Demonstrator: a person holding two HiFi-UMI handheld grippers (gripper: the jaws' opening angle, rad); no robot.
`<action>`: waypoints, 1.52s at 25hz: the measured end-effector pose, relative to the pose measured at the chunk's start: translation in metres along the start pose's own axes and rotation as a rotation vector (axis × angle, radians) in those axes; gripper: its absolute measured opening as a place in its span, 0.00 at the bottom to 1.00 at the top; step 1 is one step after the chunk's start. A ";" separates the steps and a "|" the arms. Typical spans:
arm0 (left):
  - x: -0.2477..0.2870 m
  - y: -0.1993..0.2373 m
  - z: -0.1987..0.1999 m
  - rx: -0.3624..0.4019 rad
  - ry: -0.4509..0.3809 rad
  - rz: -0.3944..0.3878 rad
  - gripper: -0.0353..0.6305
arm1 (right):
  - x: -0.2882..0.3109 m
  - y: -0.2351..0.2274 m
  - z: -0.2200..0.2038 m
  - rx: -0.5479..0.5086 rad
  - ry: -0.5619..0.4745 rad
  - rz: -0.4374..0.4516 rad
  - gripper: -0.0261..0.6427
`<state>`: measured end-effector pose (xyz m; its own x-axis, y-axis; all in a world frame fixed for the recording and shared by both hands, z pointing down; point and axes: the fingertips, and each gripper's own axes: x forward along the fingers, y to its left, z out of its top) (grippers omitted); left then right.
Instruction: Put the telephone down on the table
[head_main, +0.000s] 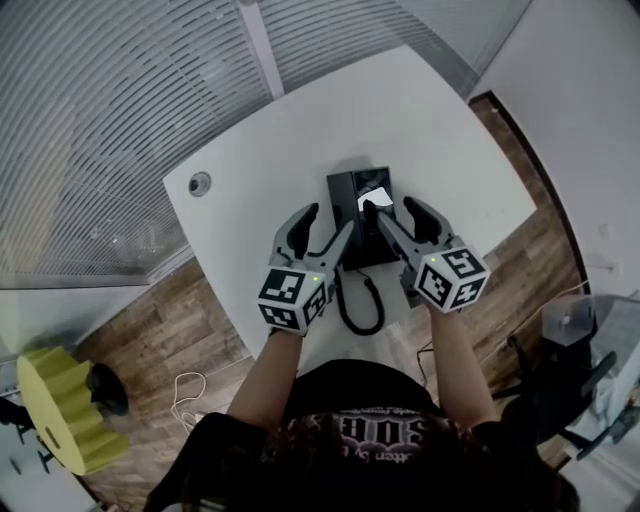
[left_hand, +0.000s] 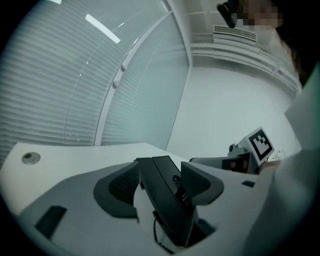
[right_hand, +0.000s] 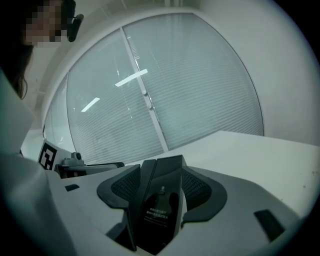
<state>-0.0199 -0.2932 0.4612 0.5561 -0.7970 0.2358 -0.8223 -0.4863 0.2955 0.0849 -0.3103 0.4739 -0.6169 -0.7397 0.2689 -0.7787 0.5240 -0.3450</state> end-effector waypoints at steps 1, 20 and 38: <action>-0.003 -0.006 0.004 0.026 -0.009 -0.001 0.45 | -0.004 0.004 0.005 -0.013 -0.013 0.006 0.45; -0.089 -0.085 0.070 0.272 -0.213 0.088 0.08 | -0.104 0.084 0.071 -0.221 -0.260 0.060 0.13; -0.146 -0.122 0.061 0.304 -0.244 0.164 0.06 | -0.169 0.120 0.065 -0.297 -0.316 0.056 0.10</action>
<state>-0.0084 -0.1390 0.3338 0.3998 -0.9164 0.0202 -0.9161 -0.4002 -0.0227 0.1029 -0.1501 0.3289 -0.6298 -0.7753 -0.0476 -0.7726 0.6316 -0.0647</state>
